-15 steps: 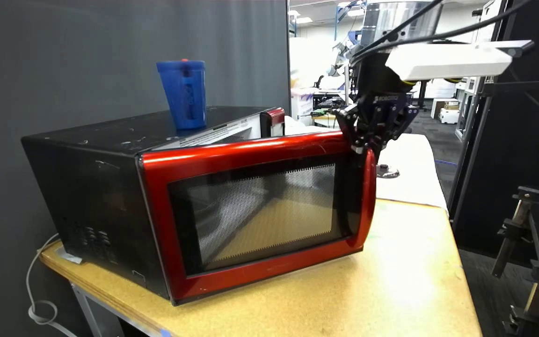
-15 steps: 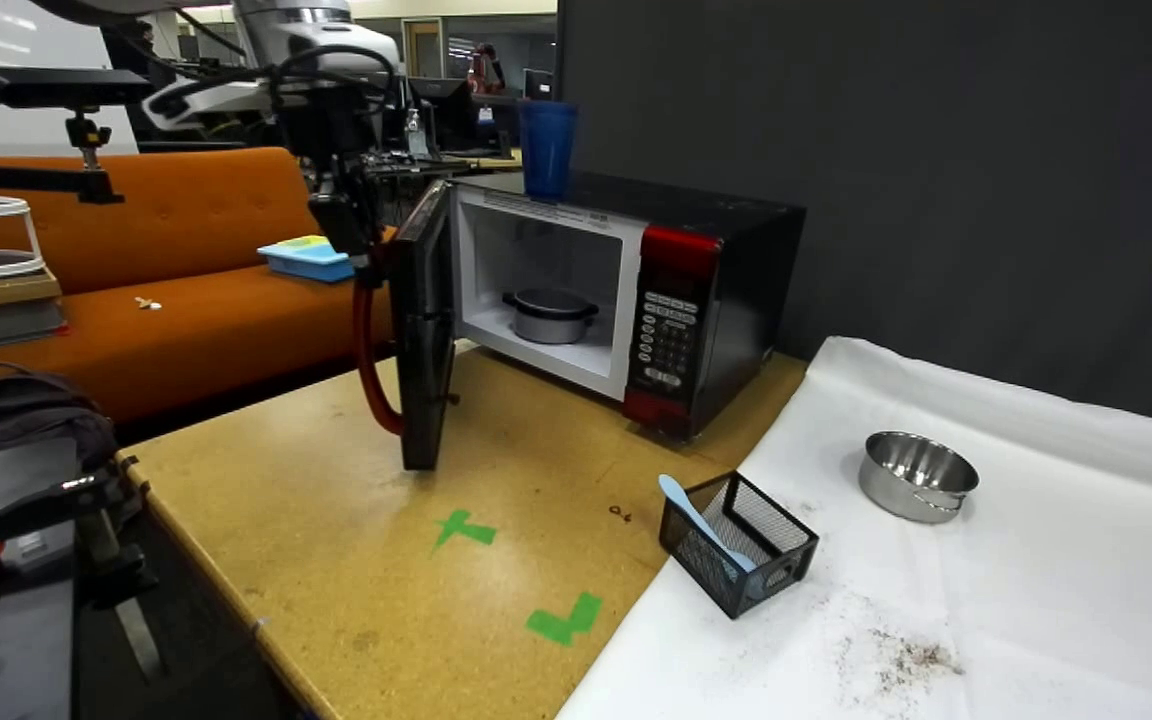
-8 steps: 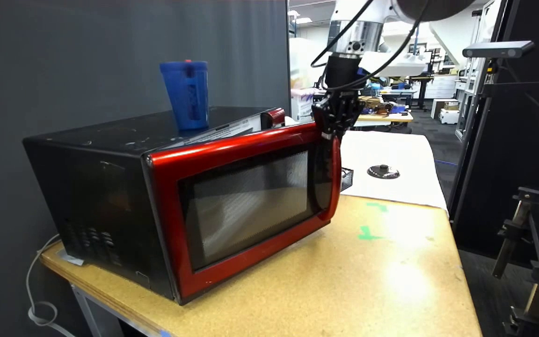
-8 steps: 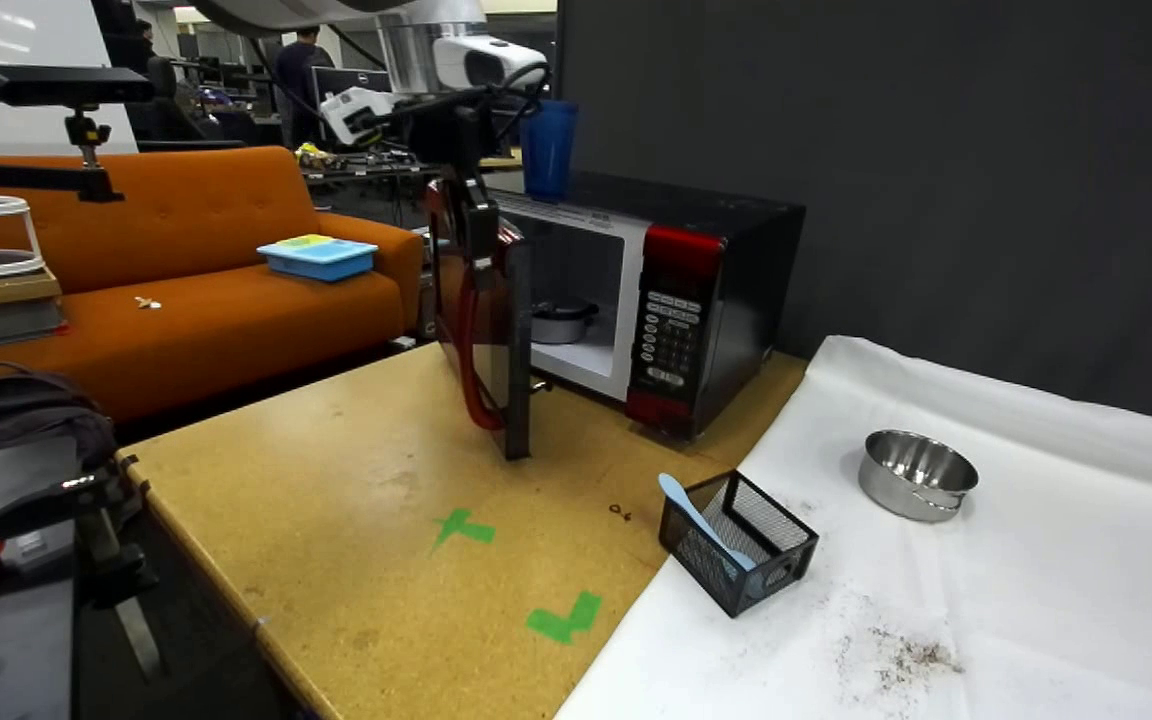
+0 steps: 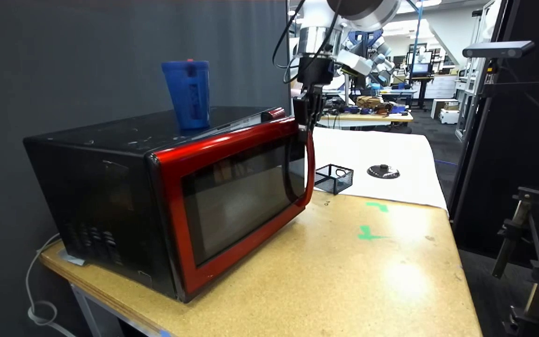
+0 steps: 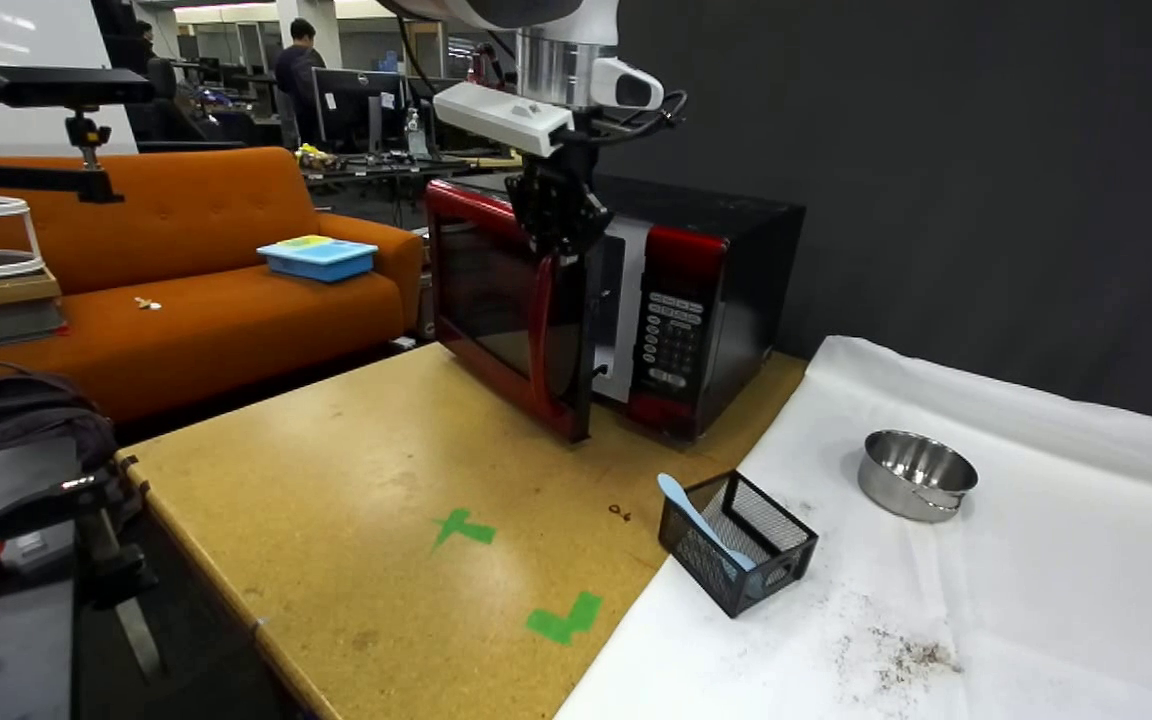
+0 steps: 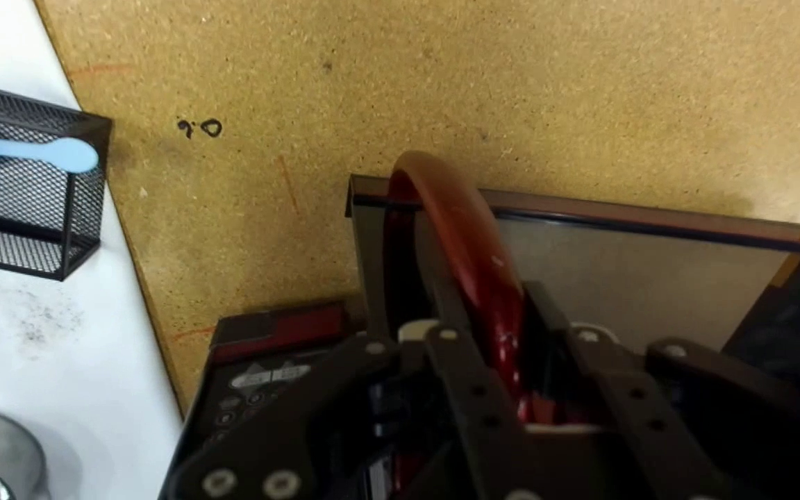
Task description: Close the microwave door
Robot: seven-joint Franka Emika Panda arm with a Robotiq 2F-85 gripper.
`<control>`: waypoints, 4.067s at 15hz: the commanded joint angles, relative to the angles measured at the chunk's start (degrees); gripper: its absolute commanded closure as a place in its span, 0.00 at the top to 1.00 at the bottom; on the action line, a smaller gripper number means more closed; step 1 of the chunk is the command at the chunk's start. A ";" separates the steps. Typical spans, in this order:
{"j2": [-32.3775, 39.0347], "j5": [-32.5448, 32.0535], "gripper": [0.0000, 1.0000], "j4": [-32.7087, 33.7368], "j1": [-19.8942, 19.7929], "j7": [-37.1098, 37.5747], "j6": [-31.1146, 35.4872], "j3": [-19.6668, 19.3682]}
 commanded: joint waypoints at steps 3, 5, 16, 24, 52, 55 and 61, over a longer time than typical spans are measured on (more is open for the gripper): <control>0.74 7.69 0.06 8.34 3.72 -14.53 -8.44 -4.55; 0.97 8.54 0.51 9.14 4.51 -15.65 -9.39 -5.35; -10.70 10.45 1.00 2.69 10.20 -1.06 -12.00 -13.27; -23.29 12.52 1.00 -19.59 15.72 18.43 -6.32 -14.70; -17.61 3.87 1.00 -27.19 21.69 22.27 21.13 -13.80; -17.04 3.17 1.00 -28.31 22.58 20.49 28.47 -13.14; -12.92 -7.54 0.68 -28.29 27.92 22.18 40.94 -17.81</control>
